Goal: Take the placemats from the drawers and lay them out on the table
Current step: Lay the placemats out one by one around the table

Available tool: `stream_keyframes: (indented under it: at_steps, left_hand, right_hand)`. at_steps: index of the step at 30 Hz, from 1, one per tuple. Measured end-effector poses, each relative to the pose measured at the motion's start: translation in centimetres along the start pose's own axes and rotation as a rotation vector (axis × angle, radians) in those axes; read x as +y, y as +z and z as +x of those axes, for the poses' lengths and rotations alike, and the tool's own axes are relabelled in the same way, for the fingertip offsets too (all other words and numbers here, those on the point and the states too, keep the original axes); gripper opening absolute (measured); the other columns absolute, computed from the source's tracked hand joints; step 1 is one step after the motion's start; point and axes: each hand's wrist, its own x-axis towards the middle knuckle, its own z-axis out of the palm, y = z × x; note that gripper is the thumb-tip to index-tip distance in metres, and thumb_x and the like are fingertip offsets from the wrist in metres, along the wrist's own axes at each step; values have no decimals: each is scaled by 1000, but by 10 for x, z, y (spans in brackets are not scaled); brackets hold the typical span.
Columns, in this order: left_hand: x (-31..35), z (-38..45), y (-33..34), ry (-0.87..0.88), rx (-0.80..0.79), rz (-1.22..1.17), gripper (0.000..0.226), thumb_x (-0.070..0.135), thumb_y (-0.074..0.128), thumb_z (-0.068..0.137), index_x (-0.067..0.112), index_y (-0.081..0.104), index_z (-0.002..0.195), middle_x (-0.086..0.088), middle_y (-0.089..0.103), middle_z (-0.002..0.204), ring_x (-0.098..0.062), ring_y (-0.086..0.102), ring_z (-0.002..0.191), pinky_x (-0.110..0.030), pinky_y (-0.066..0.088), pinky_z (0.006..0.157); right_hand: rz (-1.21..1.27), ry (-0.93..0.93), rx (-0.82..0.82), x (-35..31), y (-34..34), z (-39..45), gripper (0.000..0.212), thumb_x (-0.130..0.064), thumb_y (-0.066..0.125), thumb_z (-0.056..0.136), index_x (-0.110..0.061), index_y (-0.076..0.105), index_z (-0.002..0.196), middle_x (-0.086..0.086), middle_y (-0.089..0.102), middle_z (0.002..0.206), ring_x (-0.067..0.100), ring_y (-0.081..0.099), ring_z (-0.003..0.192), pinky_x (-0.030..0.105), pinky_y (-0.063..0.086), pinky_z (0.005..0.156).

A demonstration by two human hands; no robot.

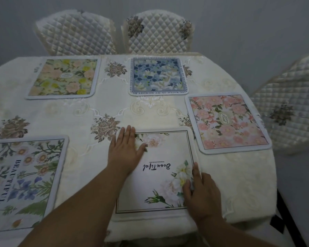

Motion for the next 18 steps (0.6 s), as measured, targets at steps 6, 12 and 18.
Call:
stream_keyframes:
  at_steps: [6,12,18]
  left_hand:
    - [-32,-2,-2,-148,-9,-97,85,68,12,99,15,-6,162,-4,-7,170,-18,-9,156,-42,-2,127]
    - [-28,-99,9,44,34,-123,71,54,24,104,26,-5,162,3,-10,170,-18,-11,156,-42,3,127]
    - [-28,-134,12,106,38,-39,65,53,25,103,33,4,162,8,0,170,-14,-14,155,-44,10,127]
  right_hand:
    - [-5,-6,-7,0,-1,-2,69,-42,47,90,-11,41,152,5,54,96,25,54,81,37,49,66]
    - [-6,-15,1,-1,-1,-2,69,-38,52,88,-10,42,151,6,53,96,24,52,79,36,47,65]
    - [-5,-12,22,1,3,-1,66,-37,55,90,-11,44,150,10,54,101,26,54,83,37,49,69]
